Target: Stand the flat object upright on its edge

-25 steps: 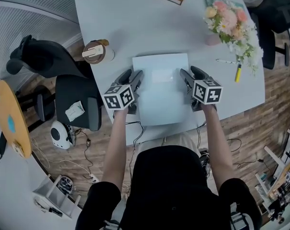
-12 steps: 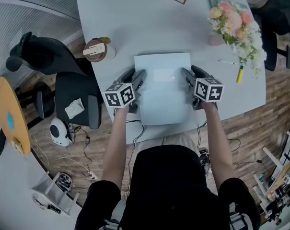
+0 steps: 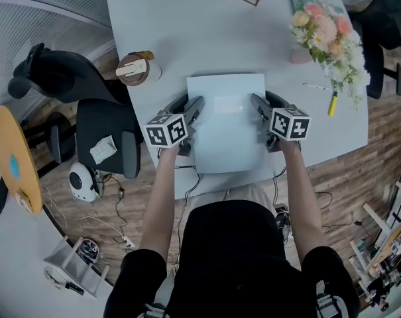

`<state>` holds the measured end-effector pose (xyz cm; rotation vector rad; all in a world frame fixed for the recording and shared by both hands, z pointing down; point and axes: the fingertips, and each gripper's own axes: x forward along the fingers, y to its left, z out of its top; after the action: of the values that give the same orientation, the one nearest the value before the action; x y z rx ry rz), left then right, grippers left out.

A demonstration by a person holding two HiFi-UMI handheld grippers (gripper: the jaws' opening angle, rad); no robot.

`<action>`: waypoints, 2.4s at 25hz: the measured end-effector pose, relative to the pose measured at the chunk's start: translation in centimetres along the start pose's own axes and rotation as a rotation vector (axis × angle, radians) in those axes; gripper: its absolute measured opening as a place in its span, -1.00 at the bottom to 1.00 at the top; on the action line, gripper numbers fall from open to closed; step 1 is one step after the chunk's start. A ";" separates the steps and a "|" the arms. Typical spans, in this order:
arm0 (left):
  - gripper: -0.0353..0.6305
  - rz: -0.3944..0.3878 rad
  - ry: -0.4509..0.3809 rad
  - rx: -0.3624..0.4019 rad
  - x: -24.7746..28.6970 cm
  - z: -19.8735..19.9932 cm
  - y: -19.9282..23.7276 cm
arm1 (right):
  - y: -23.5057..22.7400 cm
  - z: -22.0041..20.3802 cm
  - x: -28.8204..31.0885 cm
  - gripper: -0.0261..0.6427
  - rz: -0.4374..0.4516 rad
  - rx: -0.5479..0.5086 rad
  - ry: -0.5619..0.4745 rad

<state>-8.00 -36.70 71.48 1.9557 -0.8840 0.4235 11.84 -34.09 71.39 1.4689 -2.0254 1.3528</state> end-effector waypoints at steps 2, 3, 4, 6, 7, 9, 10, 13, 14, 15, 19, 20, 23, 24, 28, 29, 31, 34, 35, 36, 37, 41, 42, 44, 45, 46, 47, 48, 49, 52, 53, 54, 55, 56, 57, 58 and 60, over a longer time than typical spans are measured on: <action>-0.16 -0.002 -0.001 -0.003 0.0 0.0 -0.1 | 0.0 0.0 -0.1 -0.24 0.000 0.000 -0.003; -0.16 -0.002 -0.001 -0.004 -0.1 0.0 -0.1 | 0.0 0.0 -0.1 -0.24 0.001 0.001 -0.004; -0.16 0.000 -0.001 -0.006 -0.1 0.0 -0.1 | 0.0 0.0 0.0 -0.24 0.000 0.001 -0.004; -0.16 0.006 -0.002 -0.005 -0.1 0.1 -0.1 | 0.0 0.0 0.0 -0.25 -0.004 0.000 -0.006; -0.16 0.011 -0.003 -0.004 -0.1 0.1 -0.1 | 0.0 0.0 0.0 -0.25 -0.006 0.001 -0.007; -0.16 0.018 -0.006 0.001 -0.2 0.1 -0.2 | 0.1 0.0 0.0 -0.26 -0.006 0.003 -0.008; -0.16 0.020 -0.007 0.004 -0.3 0.1 -0.3 | 0.1 0.0 -0.1 -0.26 -0.005 0.004 -0.010; -0.17 0.019 -0.010 0.008 -0.7 0.0 -0.7 | 0.5 0.2 -0.7 -0.27 -0.005 -0.004 -0.019; -0.17 0.018 -0.014 0.011 -1.0 0.1 -0.9 | 0.6 0.2 -1.0 -0.27 -0.004 -0.008 -0.022; -0.17 0.017 -0.019 0.014 -1.2 0.2 -1.2 | 0.7 0.3 -1.2 -0.26 -0.001 -0.012 -0.025; -0.17 0.014 -0.040 0.033 -2.1 0.6 -2.3 | 1.2 0.9 -2.4 -0.24 0.017 -0.021 -0.045; -0.17 0.016 -0.046 0.038 -2.4 0.7 -2.6 | 1.4 1.0 -2.7 -0.24 0.021 -0.027 -0.050; -0.17 0.021 -0.062 0.052 -3.3 0.8 -3.4 | 1.9 1.3 -3.6 -0.24 0.030 -0.047 -0.061; -0.17 0.022 -0.067 0.057 -3.6 0.8 -3.7 | 2.0 1.4 -4.0 -0.24 0.033 -0.054 -0.065; -0.17 0.030 -0.083 0.074 -4.8 0.5 -4.9 | 2.7 1.7 -5.4 -0.24 0.054 -0.081 -0.080; -0.17 0.033 -0.086 0.079 -5.1 0.5 -5.2 | 2.9 1.7 -5.7 -0.25 0.059 -0.089 -0.083; -0.17 0.038 -0.092 0.091 -5.7 0.4 -5.9 | 3.2 1.8 -6.6 -0.25 0.065 -0.107 -0.091; -0.17 0.042 -0.104 0.106 -6.7 0.3 -6.8 | 3.8 1.9 -7.7 -0.25 0.078 -0.126 -0.105; -0.17 0.045 -0.108 0.111 -7.0 0.3 -7.1 | 4.0 2.0 -8.0 -0.25 0.082 -0.133 -0.110; -0.17 0.048 -0.112 0.118 -7.3 0.3 -7.3 | 4.2 2.1 -8.3 -0.25 0.083 -0.142 -0.115; -0.17 0.053 -0.117 0.125 -7.6 0.4 -7.6 | 4.4 2.3 -8.6 -0.25 0.083 -0.155 -0.121; -0.17 0.072 -0.139 0.148 -8.8 0.1 -8.8 | 5.3 2.4 -10.1 -0.25 0.094 -0.200 -0.141; -0.17 0.074 -0.146 0.152 -9.1 0.1 -9.1 | 5.5 2.4 -10.5 -0.26 0.100 -0.206 -0.144; -0.18 0.079 -0.157 0.162 -9.7 0.1 -9.7 | 5.8 2.6 -11.1 -0.26 0.110 -0.218 -0.152; -0.18 0.080 -0.161 0.170 -10.0 0.1 -10.0 | 6.0 2.7 -11.4 -0.26 0.113 -0.225 -0.156; -0.17 0.080 -0.166 0.180 -10.3 0.1 -10.4 | 6.2 2.8 -11.8 -0.26 0.117 -0.233 -0.160; -0.18 0.081 -0.172 0.190 -10.6 0.1 -10.7 | 6.3 2.9 -12.2 -0.26 0.122 -0.241 -0.163; -0.18 0.081 -0.180 0.197 -10.9 0.2 -11.0 | 6.5 3.0 -12.5 -0.26 0.128 -0.249 -0.168; -0.18 0.081 -0.188 0.203 -11.1 0.3 -11.4 | 6.6 3.1 -12.9 -0.26 0.134 -0.258 -0.174; -0.18 0.085 -0.211 0.218 -11.8 0.3 -12.2 | 7.0 3.4 -13.8 -0.26 0.144 -0.283 -0.192; -0.18 0.088 -0.219 0.222 -12.1 0.3 -12.5 | 7.2 3.4 -14.1 -0.26 0.147 -0.291 -0.197; -0.18 0.091 -0.227 0.227 -12.5 0.3 -12.7 | 7.4 3.4 -14.5 -0.27 0.150 -0.298 -0.202; -0.18 0.094 -0.236 0.231 -12.9 0.3 -13.0 | 7.8 3.5 -14.8 -0.27 0.154 -0.304 -0.207; -0.18 0.096 -0.245 0.236 -13.3 0.5 -13.3 | 8.1 3.6 -15.2 -0.27 0.157 -0.312 -0.213; -0.18 0.099 -0.254 0.240 -13.8 0.6 -13.5 | 8.4 3.7 -15.6 -0.27 0.161 -0.319 -0.218; -0.18 0.101 -0.263 0.244 -14.2 0.6 -13.8 | 8.8 3.7 -16.0 -0.28 0.165 -0.326 -0.223; -0.18 0.105 -0.280 0.253 -15.0 0.8 -14.3 | 9.3 3.9 -16.6 -0.28 0.174 -0.338 -0.234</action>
<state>-7.87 -26.64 53.40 2.2441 -1.1611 0.3392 12.11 -27.23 53.18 1.3743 -2.4328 0.8657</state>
